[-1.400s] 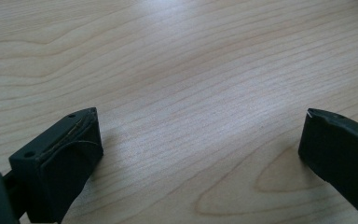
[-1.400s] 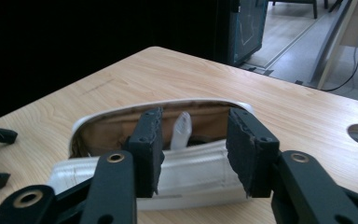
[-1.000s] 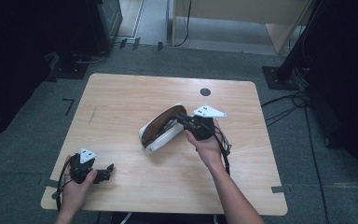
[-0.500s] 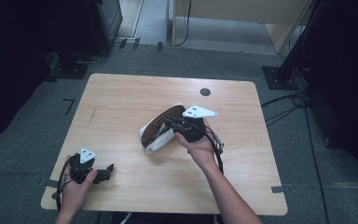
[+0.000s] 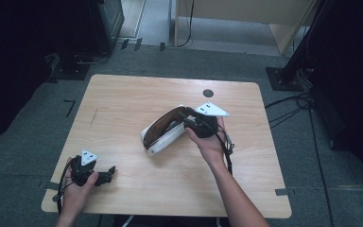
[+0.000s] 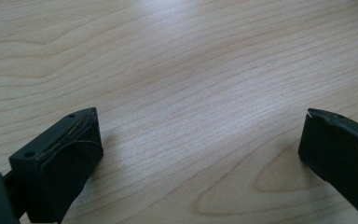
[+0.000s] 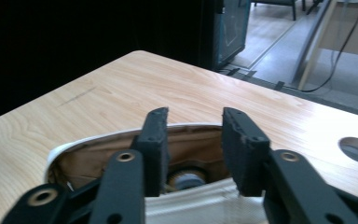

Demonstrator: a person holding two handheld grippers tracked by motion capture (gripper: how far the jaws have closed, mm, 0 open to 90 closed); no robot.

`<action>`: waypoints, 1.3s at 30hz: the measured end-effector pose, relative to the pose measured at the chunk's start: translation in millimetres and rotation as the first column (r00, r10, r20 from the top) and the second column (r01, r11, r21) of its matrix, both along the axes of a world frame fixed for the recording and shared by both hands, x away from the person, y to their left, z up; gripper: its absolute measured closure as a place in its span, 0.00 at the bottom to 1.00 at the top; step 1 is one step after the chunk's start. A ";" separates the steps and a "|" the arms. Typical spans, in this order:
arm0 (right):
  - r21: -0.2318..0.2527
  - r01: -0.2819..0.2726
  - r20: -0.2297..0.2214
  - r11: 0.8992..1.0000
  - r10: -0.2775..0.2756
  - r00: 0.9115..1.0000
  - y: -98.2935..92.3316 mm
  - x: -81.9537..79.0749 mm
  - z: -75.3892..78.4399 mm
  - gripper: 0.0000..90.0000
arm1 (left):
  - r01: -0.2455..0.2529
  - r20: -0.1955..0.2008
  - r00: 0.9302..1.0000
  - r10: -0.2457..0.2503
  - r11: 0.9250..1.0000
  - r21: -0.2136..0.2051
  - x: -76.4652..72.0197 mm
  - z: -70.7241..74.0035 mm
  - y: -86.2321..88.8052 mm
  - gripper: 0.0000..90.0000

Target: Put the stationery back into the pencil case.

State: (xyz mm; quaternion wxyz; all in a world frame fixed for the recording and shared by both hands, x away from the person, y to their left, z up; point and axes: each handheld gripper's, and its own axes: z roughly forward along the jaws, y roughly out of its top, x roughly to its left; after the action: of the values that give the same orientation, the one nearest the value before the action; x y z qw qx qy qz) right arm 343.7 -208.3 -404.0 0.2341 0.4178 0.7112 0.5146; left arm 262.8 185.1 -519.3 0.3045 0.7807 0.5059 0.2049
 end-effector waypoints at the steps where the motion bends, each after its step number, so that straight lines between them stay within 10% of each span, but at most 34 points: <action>1: 0.001 0.005 -0.002 1.000 -0.005 1.000 -2.4 -0.7 0.2 0.62 | 0.000 0.000 1.000 0.000 1.000 0.000 0.0 0.0 0.0 0.00; 14: -0.070 0.059 -0.049 0.996 -0.062 0.997 -44.5 -15.5 -4.0 0.00 | 0.000 0.002 1.000 0.000 1.000 -0.001 0.1 -0.1 0.0 0.00; 39: -0.121 0.234 -0.116 0.965 -0.247 0.962 -139.6 -63.1 -50.5 0.00 | -0.001 0.001 1.000 0.001 1.000 0.000 0.0 0.0 0.0 0.00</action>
State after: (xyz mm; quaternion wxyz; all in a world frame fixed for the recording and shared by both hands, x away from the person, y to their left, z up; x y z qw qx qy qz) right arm 280.6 -347.9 -454.5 0.2699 0.5208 0.6953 0.4153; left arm 262.8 185.1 -519.3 0.3045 0.7804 0.5060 0.2053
